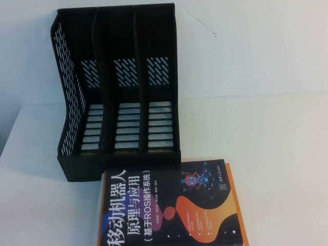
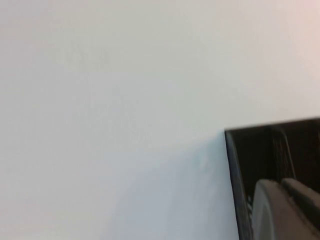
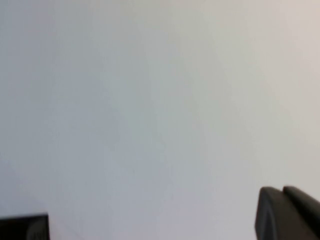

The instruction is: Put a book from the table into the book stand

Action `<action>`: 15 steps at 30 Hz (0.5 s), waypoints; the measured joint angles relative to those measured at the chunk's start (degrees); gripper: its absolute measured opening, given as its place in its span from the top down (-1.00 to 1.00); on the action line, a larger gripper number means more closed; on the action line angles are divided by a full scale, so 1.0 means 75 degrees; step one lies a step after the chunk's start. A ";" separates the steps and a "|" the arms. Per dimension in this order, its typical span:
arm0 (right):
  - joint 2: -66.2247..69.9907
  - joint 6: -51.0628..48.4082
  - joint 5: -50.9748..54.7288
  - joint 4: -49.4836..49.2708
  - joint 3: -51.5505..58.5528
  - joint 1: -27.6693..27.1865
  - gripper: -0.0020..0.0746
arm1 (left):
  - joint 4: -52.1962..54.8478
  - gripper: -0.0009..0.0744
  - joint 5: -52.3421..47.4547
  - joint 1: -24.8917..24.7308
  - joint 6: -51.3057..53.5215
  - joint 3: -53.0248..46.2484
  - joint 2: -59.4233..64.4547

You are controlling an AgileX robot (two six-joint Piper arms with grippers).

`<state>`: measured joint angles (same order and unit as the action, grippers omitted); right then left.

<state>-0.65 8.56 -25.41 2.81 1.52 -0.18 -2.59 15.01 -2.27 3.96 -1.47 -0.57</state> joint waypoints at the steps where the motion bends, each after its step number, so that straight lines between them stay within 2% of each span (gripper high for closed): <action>1: 0.0000 0.0122 -0.0351 0.0000 0.0000 0.0000 0.93 | 0.0000 0.98 0.0179 0.0000 0.0000 0.0000 0.0000; 5: 0.0000 0.0474 -0.1295 -0.0033 0.0000 0.0000 0.93 | 0.0000 0.98 0.0553 0.0000 0.0000 0.0000 0.0000; 9: 0.0000 0.0518 -0.1603 -0.0069 0.0000 0.0000 0.93 | 0.0000 0.98 0.0870 0.0000 0.0007 0.0000 0.0000; 13: 0.0000 0.0518 -0.1525 -0.0132 0.0000 0.0000 0.93 | -0.0063 0.98 0.1023 0.0000 -0.0021 0.0000 0.0000; 15: 0.0000 0.0518 -0.0997 -0.0132 -0.0100 0.0000 0.93 | -0.0104 0.98 0.0989 0.0000 -0.0126 0.0000 0.0000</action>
<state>-0.65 12.44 -32.88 1.82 0.77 -0.18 -3.38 22.42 -2.27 3.01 -1.47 -0.57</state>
